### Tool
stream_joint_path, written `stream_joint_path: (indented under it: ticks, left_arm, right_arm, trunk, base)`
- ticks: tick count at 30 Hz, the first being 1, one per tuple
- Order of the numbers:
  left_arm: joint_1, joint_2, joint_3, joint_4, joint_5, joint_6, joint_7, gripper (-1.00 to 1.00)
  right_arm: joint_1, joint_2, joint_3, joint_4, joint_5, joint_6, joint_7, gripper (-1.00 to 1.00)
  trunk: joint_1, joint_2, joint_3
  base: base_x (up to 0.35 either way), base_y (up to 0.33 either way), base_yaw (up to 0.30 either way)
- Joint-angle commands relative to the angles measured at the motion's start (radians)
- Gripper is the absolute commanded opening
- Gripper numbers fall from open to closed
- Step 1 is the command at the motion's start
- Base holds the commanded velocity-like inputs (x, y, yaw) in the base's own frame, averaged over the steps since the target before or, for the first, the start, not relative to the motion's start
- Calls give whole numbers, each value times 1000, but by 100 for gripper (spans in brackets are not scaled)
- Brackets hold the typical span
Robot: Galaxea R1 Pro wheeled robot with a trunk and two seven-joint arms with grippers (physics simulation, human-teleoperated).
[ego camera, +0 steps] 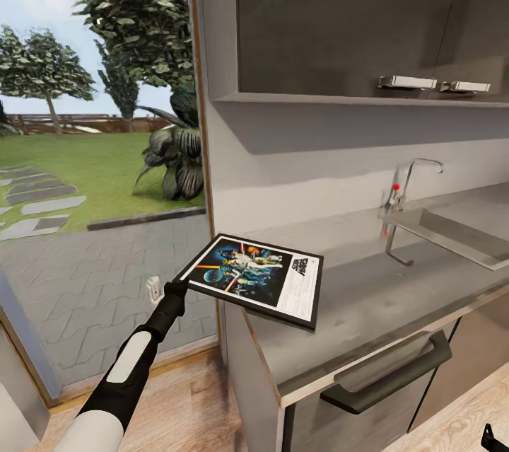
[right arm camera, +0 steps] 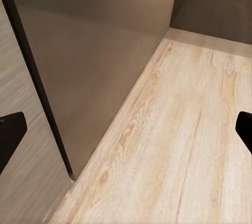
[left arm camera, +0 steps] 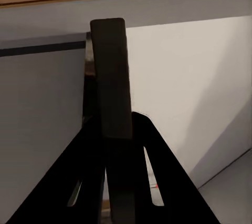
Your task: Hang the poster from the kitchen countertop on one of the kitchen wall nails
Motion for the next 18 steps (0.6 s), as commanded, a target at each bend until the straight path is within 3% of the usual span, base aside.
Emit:
stream_joint_path:
  ticks: [1, 18]
  left_arm:
    - [-1, -1, 4, 0, 7, 9, -3, -100]
    - [-1, -1, 4, -28, 9, 16, -4, -100]
  right_arm:
    - [-1, 0, -1, 1, 1, -3, -1, 100]
    - [-1, 0, -1, 1, 1, -3, -1, 100]
  trunk:
    - [0, -1, -1]
    - [0, -1, -1]
  base:
    - [0, 0, 0]
    - [0, 0, 0]
